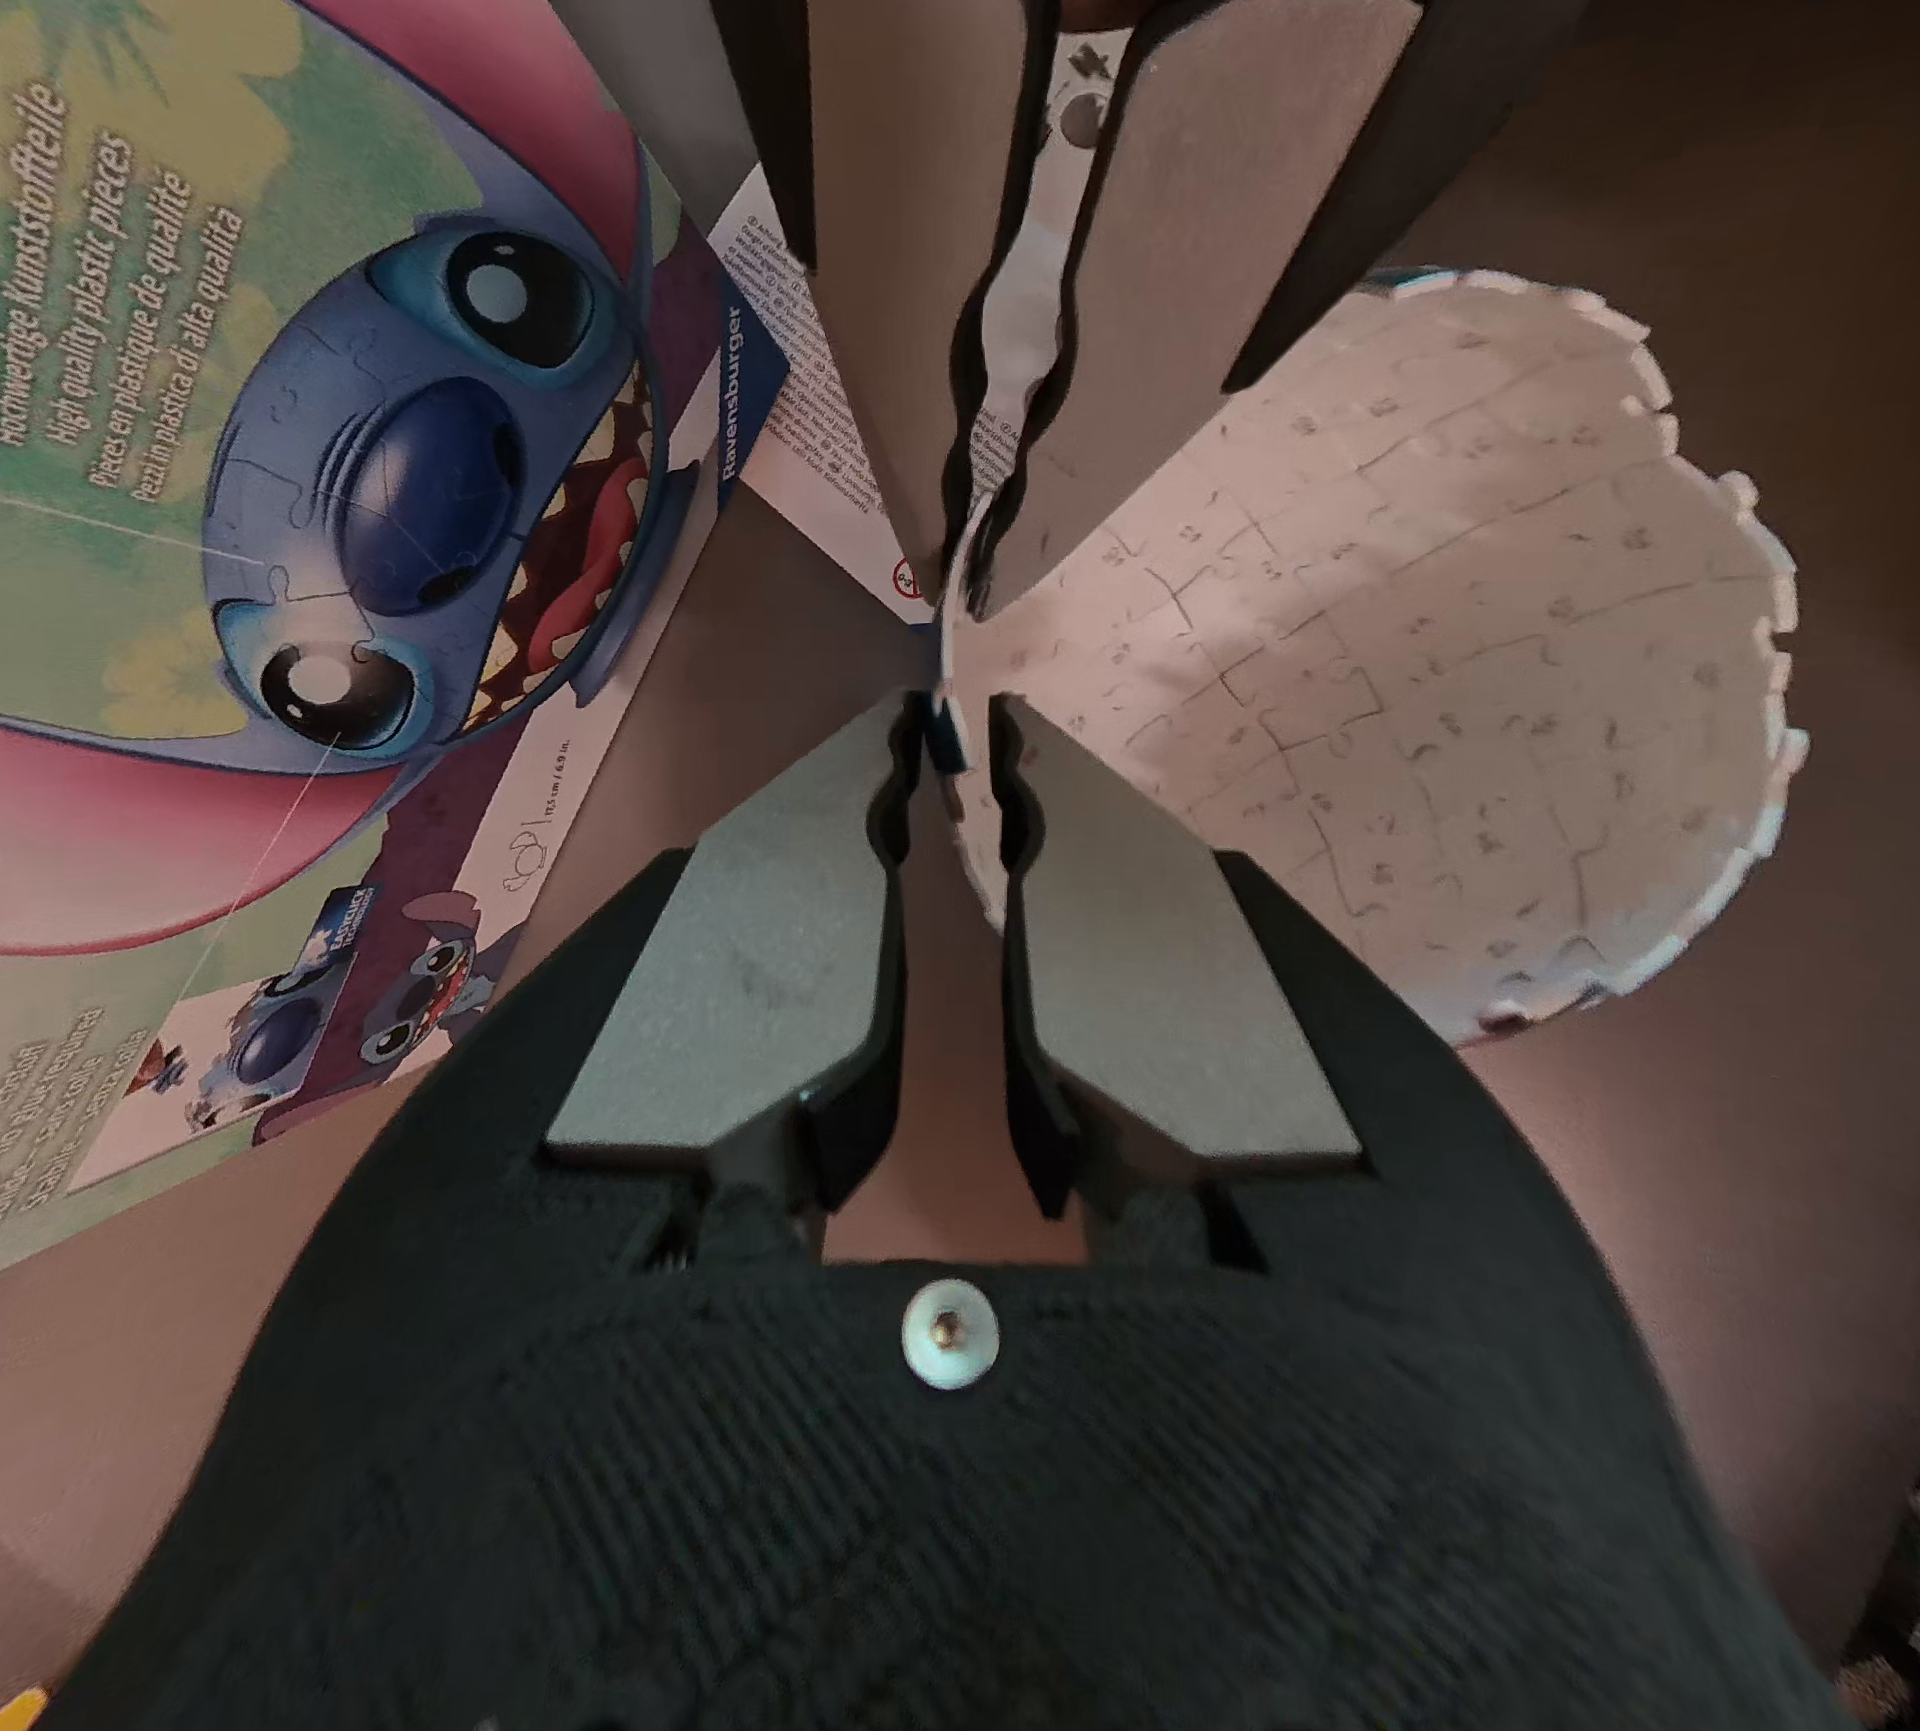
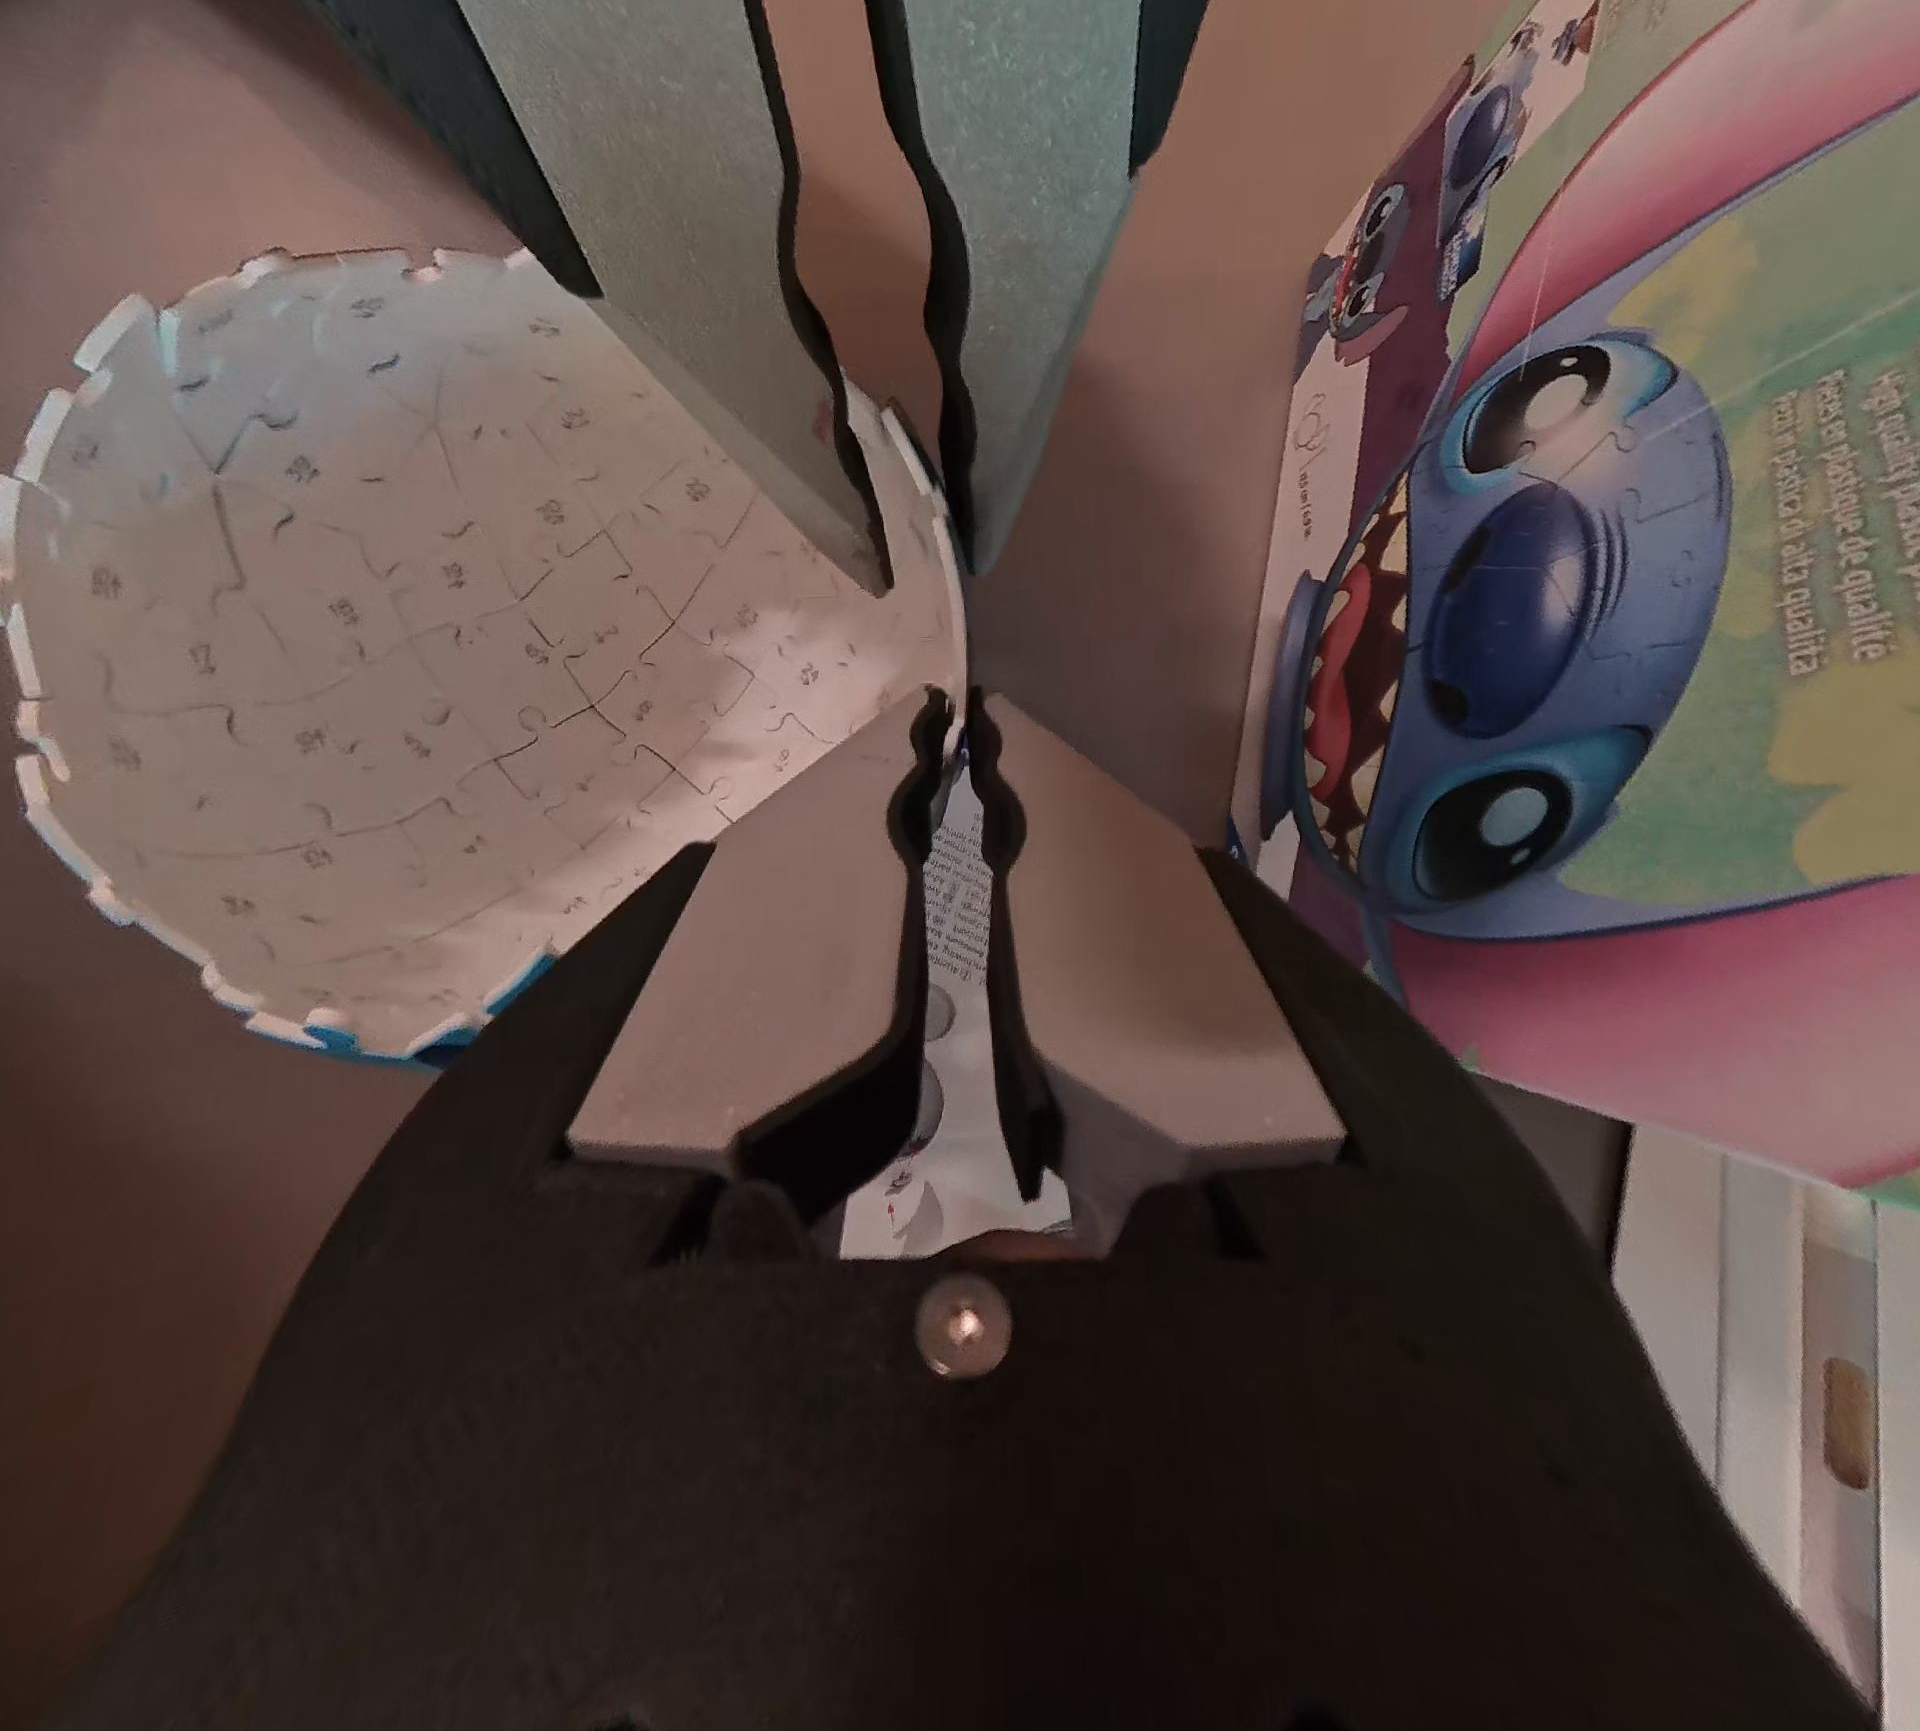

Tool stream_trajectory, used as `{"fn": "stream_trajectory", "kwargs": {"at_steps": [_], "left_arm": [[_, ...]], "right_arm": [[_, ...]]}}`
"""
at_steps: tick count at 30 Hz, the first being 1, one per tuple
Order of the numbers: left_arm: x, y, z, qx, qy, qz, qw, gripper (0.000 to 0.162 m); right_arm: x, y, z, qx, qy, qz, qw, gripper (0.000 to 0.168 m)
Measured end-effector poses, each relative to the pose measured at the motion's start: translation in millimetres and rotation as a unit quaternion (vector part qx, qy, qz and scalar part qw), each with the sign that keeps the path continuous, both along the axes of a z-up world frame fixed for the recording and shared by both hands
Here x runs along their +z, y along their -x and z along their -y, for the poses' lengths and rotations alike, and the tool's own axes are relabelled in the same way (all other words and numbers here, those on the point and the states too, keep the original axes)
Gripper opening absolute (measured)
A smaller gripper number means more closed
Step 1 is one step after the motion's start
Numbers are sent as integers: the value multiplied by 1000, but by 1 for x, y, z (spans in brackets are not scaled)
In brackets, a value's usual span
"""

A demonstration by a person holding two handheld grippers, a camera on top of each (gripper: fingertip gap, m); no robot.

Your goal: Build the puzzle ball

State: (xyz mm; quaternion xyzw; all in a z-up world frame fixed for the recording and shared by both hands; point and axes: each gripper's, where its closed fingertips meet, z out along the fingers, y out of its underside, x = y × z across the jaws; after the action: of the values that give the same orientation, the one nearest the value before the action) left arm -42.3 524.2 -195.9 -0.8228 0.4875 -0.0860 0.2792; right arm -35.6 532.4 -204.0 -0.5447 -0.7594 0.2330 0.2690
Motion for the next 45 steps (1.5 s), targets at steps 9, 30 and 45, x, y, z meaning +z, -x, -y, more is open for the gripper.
{"fn": "stream_trajectory", "kwargs": {"at_steps": [9, 30, 45], "left_arm": [[-5, 0, -6, 6, -6, -10, 1000, 4], [-6, 1, -5, 19, 4, -5, 1000, 1], [-8, 2, -4, 19, 4, -15, 1000, 1]], "right_arm": [[3, 4, 1, 6, -16, -24, 1000, 0], [-4, 9, 5, -19, 44, -19, 999, 3], [-8, 9, 7, -37, 75, -3, 997, 0]]}}
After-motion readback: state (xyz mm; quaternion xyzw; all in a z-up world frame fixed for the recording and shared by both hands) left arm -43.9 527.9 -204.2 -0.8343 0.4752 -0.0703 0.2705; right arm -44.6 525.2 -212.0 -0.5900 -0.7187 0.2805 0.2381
